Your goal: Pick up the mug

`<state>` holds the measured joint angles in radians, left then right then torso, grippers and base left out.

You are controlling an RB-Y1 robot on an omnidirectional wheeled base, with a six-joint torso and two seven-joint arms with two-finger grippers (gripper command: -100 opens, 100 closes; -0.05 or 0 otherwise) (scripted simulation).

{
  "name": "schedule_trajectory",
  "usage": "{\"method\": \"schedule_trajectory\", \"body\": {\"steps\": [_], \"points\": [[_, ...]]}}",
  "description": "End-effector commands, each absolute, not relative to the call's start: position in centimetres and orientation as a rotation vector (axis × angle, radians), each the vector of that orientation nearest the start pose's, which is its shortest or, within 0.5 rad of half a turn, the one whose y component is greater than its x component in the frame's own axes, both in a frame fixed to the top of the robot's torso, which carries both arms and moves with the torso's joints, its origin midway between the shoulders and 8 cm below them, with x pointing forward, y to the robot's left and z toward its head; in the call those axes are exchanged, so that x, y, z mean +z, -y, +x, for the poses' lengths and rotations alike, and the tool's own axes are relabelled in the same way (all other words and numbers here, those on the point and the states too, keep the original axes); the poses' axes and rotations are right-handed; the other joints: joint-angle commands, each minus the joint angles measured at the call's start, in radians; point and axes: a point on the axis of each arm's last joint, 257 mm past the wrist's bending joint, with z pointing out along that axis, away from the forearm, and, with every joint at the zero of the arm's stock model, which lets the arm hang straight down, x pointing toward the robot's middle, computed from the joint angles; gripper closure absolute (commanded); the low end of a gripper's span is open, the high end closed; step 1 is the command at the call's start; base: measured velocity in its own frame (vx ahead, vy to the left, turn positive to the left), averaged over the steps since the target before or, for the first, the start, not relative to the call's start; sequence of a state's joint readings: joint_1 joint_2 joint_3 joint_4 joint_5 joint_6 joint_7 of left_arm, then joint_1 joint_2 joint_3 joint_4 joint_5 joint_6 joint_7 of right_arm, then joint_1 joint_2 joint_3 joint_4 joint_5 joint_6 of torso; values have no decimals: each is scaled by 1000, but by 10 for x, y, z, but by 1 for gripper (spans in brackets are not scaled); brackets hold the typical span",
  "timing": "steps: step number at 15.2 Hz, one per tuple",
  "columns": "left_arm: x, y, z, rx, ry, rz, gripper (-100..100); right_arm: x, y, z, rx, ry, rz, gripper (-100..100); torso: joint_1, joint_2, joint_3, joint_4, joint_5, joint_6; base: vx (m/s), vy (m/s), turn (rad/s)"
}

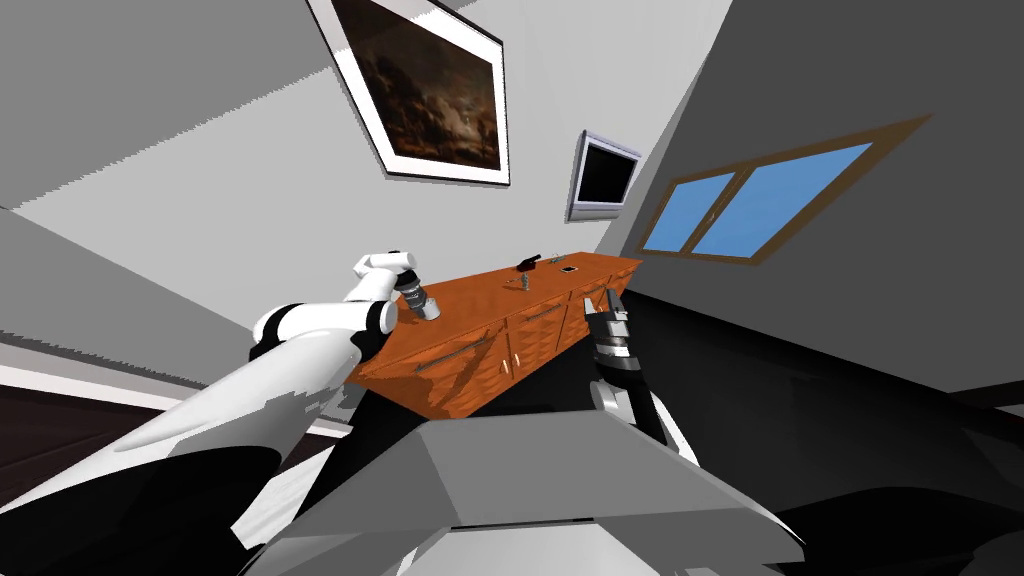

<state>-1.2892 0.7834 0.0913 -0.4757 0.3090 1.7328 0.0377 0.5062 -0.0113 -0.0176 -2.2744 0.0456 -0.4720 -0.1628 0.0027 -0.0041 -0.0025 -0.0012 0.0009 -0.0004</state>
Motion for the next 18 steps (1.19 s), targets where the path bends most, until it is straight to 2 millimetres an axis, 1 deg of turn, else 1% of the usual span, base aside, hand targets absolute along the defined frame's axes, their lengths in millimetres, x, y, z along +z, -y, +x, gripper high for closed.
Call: {"method": "schedule_trajectory", "body": {"steps": [1,2,3,4,6,8,9,10,12,13,14,15,16,18], "points": [[-107,-468,520,-97,-1645,-2464,-100,15,281,349,1395,-629,717,0,0,0,0,0,0,0,19,17,2],[-107,-468,520,-97,-1645,-2464,-100,15,281,349,1395,-629,717,0,-1,1,1,0,0,0,2,8,3],[-106,-463,512,-82,-1657,-2503,-100,15,281,349,1395,-629,717,0,-1,2,1,1,0,0,12,18,-13],[-106,-463,512,-82,-1657,-2503,-100,15,281,349,1395,-629,717,0,-1,3,2,1,0,0,29,27,-19],[-104,-455,500,-61,-1674,-2559,-100,15,281,349,1395,-629,717,0,-1,2,1,1,0,0,55,37,-22],[-103,-453,497,-55,-1680,-2575,-100,15,281,349,1395,-629,717,0,0,0,0,0,0,0,52,45,-15],[-104,-455,501,-62,-1674,-2558,-100,15,281,349,1395,-629,717,0,0,0,0,0,0,0,27,28,-6],[-116,-454,503,-62,-1676,-2557,-100,15,281,349,1395,-629,717,0,0,1,1,0,0,0,2,6,9],[-114,-454,505,-68,-1675,-2549,-100,15,281,349,1395,-629,717,0,-2,4,2,1,0,0,-17,-6,10],[-116,-454,503,-62,-1676,-2557,-100,15,281,349,1395,-629,717,0,-3,4,3,1,-1,0,-12,-6,-1],[-124,-454,505,-64,-1676,-2554,-100,15,281,349,1395,-629,717,0,-3,5,3,1,-1,0,-12,-6,6],[-117,-453,504,-62,-1677,-2557,-100,15,281,349,1395,-629,717,0,-3,5,3,1,-1,0,-9,-5,3],[-119,-453,505,-63,-1676,-2555,100,15,281,349,1395,-629,717,0,-3,5,3,1,-1,0,0,0,0],[-119,-453,505,-64,-1676,-2554,100,15,281,349,1395,-629,717,0,-3,5,3,1,-1,0,0,0,0]]}}
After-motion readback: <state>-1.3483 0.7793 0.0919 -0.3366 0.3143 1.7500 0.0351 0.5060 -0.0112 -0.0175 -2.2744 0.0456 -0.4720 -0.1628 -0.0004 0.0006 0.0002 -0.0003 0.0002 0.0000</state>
